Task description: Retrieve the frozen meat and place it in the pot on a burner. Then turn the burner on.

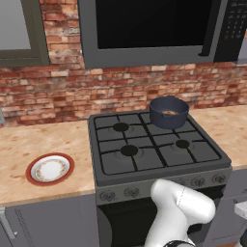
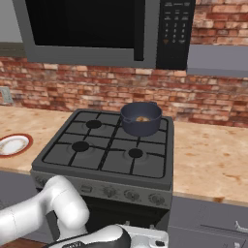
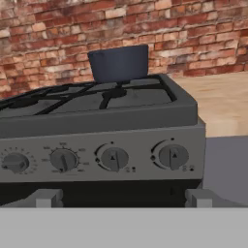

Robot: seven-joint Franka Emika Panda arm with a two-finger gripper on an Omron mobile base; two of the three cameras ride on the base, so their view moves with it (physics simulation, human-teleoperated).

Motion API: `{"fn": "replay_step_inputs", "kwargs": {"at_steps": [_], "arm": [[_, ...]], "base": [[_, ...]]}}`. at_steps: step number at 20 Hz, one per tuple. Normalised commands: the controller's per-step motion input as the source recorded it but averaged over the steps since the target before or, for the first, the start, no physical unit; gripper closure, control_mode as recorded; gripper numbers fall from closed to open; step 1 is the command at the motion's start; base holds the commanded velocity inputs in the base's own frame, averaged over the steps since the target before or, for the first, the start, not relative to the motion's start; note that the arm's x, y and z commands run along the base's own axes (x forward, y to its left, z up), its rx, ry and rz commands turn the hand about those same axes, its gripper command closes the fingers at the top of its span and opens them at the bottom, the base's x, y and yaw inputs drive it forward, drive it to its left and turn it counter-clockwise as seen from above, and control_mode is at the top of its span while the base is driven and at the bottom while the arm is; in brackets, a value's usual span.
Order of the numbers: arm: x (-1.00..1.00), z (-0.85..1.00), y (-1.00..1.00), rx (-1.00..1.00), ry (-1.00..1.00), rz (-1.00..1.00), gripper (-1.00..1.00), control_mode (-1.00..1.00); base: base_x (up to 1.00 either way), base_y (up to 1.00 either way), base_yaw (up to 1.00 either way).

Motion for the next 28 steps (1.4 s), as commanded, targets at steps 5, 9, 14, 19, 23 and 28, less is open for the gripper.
{"fn": "replay_step_inputs", "kwargs": {"at_steps": [5,9,14,19,23,28], "arm": [[0.00,-0.31,0.73,0.03,-0.07,-0.01,-1.00,-1.00],[0.03,-0.02,0.57,0.02,-0.11,-0.08,-1.00,-1.00],[0.27,0.00,-0.14,0.20,-0.05,-0.22,-1.00,-1.00],[0.08,-0.05,0.08,0.06,-0.01,-0.12,-1.00,-1.00],[0.04,-0.09,0.00,0.01,-0.08,-0.01,-1.00,-1.00],[0.18,-0.01,0.00,0.00,-0.13,0.02,-1.00,-1.00]], "base": [[0.00,0.00,0.00],[0.00,0.00,0.00],[0.00,0.00,0.00],[0.00,0.00,0.00],[0.00,0.00,0.00],[0.00,0.00,0.00]]}}
